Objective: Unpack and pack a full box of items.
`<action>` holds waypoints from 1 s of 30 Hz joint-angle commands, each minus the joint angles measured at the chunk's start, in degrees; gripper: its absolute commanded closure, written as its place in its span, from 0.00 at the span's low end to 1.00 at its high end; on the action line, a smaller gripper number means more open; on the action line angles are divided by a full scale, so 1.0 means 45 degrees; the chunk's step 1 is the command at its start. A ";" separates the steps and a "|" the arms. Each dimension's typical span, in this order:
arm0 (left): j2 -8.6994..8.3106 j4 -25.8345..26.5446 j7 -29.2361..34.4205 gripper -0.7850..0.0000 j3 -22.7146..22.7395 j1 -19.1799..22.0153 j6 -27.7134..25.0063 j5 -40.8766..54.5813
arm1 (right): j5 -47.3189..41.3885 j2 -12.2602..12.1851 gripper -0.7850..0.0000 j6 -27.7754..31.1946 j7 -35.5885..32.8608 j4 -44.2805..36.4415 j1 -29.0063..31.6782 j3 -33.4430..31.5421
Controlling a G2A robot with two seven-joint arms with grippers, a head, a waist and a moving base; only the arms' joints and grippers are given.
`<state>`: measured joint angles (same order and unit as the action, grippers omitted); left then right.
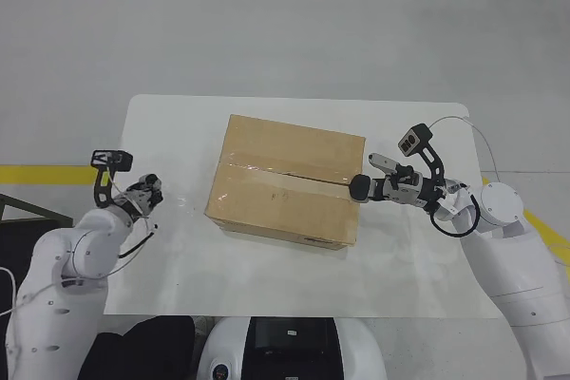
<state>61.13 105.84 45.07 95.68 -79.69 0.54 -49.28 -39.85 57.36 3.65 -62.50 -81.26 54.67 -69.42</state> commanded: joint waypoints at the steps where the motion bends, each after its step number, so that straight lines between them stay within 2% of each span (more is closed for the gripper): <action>1: 0.0014 -0.0016 -0.0144 1.00 0.0406 -0.0081 0.0046 0.1020 | 0.0000 0.0000 0.00 0.0000 0.0000 0.0000 0.0000 0.0000; 5: 0.0018 -0.0395 0.0117 1.00 0.1225 -0.0066 -0.0219 0.3339 | 0.0000 0.0000 0.00 0.0000 0.0000 0.0000 0.0000 0.0000; 12: -0.0110 -0.1418 0.1557 1.00 0.2336 0.0280 -0.1349 0.6654 | 0.0000 0.0000 0.00 0.0000 0.0000 0.0000 0.0000 0.0000; 23: -0.0357 -0.3194 0.3387 1.00 0.3290 0.1203 -0.1319 1.0172 | 0.0000 0.0000 0.00 0.0000 0.0000 0.0000 0.0000 0.0000; 30: -0.0530 -0.3846 0.4443 1.00 0.3423 0.1885 -0.0820 1.1831 | 0.0000 0.0000 0.00 0.0000 0.0000 0.0000 0.0000 0.0000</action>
<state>58.85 88.84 64.57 111.00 -71.62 -3.69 2.77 -39.85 57.36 3.65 -62.50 -81.26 54.67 -69.42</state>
